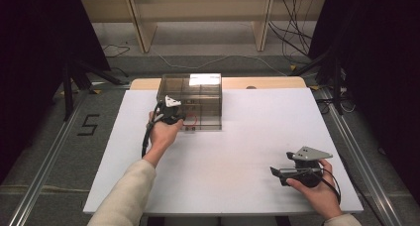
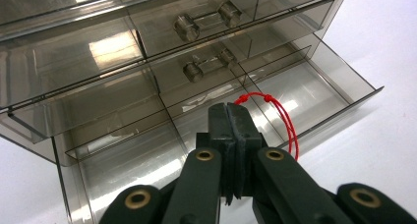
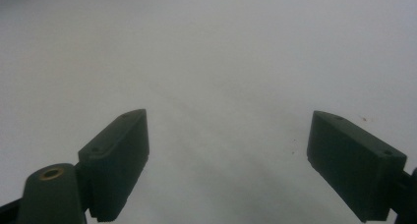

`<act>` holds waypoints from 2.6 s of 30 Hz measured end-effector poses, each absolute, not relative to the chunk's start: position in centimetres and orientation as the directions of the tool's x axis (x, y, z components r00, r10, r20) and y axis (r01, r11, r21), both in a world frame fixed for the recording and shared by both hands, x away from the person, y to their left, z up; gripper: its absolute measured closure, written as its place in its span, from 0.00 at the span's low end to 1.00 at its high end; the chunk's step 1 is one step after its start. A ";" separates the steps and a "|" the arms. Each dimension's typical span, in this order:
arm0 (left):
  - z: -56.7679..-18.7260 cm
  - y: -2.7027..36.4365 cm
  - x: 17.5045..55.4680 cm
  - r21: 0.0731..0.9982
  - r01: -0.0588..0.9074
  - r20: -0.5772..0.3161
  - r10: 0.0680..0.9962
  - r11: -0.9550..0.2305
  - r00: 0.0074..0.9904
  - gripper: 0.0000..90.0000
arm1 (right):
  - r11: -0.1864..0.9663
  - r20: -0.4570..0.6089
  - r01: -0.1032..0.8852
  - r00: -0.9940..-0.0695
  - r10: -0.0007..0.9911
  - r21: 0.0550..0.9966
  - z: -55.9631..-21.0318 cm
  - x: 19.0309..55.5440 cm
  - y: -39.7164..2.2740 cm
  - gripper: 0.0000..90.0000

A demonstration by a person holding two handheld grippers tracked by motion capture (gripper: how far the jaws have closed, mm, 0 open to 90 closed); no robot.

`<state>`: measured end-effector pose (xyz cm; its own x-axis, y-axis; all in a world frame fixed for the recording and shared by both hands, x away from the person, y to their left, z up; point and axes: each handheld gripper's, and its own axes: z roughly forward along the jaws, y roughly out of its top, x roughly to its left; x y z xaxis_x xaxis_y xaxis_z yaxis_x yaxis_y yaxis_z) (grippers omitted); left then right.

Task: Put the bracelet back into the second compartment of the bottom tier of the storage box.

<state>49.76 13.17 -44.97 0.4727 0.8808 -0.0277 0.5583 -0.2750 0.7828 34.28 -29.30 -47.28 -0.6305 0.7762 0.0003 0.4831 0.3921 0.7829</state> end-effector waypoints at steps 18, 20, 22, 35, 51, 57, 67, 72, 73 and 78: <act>-45.3 13.1 50.5 0.772 0.571 -0.017 0.888 -0.281 0.459 1.00 | 0.390 0.002 0.484 -0.630 0.777 0.783 -47.3 34.3 -29.3 0.19; -45.4 13.1 50.6 0.772 0.571 -0.015 0.890 -0.280 0.456 1.00 | 0.389 0.003 0.485 -0.629 0.778 0.783 -47.3 34.3 -29.3 0.19; -45.4 13.0 50.7 0.770 0.574 -0.016 0.891 -0.279 0.454 1.00 | 0.390 0.002 0.484 -0.629 0.777 0.783 -47.3 34.3 -29.4 0.19; -45.6 13.0 51.2 0.767 0.580 -0.013 0.898 -0.273 0.440 1.00 | 0.390 0.002 0.485 -0.629 0.777 0.783 -47.3 34.3 -29.4 0.19; -45.6 12.3 51.6 0.766 0.578 -0.001 0.899 -0.281 0.439 1.00 | 0.390 0.002 0.484 -0.629 0.777 0.783 -47.3 34.3 -29.4 0.19; -45.7 12.4 51.7 0.764 0.582 0.000 0.901 -0.280 0.433 1.00 | 0.390 0.002 0.485 -0.629 0.778 0.783 -47.3 34.3 -29.4 0.19; -45.9 12.2 51.9 0.760 0.584 0.005 0.901 -0.286 0.435 1.00 | 0.390 0.002 0.485 -0.629 0.777 0.783 -47.3 34.3 -29.4 0.19; -45.9 12.1 52.0 0.759 0.584 0.007 0.900 -0.288 0.435 1.00 | 0.391 0.002 0.484 -0.629 0.777 0.783 -47.3 34.3 -29.4 0.19; -45.9 12.0 52.0 0.759 0.584 0.007 0.901 -0.287 0.434 1.00 | 0.390 0.002 0.484 -0.629 0.777 0.783 -47.3 34.3 -29.4 0.19; -46.0 12.0 52.1 0.757 0.585 0.011 0.902 -0.290 0.433 1.00 | 0.391 0.001 0.484 -0.629 0.777 0.783 -47.3 34.3 -29.4 0.19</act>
<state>52.08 11.97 -46.00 0.4325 0.9015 0.0114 0.5849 -0.2902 0.7574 34.27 -29.37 -47.27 -0.6294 0.7771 0.0015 0.4842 0.3907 0.7829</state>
